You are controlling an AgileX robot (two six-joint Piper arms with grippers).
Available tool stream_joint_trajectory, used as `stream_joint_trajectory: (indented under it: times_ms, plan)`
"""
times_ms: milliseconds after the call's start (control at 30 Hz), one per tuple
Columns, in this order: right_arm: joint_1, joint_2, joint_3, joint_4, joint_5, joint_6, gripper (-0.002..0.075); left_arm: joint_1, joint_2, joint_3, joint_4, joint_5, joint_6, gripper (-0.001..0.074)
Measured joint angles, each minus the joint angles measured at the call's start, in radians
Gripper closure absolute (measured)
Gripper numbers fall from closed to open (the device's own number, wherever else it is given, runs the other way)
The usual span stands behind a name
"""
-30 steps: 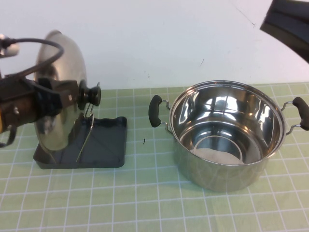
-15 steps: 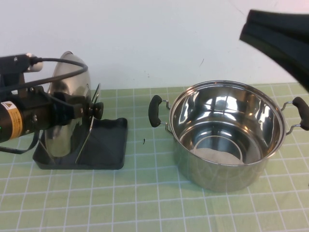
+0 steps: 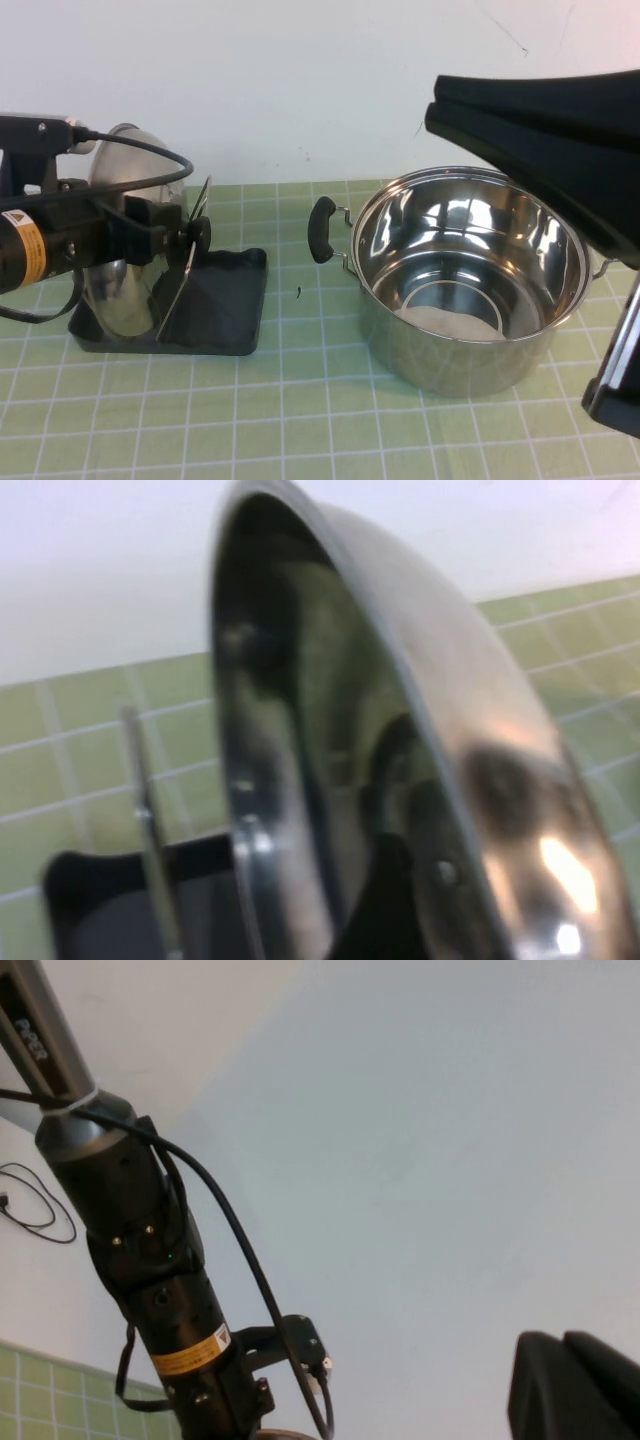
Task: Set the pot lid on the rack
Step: Place the pot lid on the pot rack
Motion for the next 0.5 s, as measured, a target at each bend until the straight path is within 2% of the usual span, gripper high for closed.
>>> stream_joint_trajectory:
  times_ms: [67,133,367,500]
  plan:
    - [0.0,0.004,0.0,0.0,-0.001,0.007,0.0726,0.0,0.0,0.0,-0.001,0.029,0.01,0.0195]
    - [0.0,0.003,0.0,0.0,-0.002,0.012,0.0726,0.0,0.0,-0.004,-0.001,0.039,0.011,0.0177]
    - [0.0,0.003,0.0,0.0,-0.002,0.003,0.0726,0.0,-0.044,-0.043,0.003,0.014,0.015,0.0168]
    - [0.0,0.003,0.0,0.0,-0.002,-0.001,0.0726,0.0,-0.113,-0.048,0.038,0.104,0.009,0.0167]
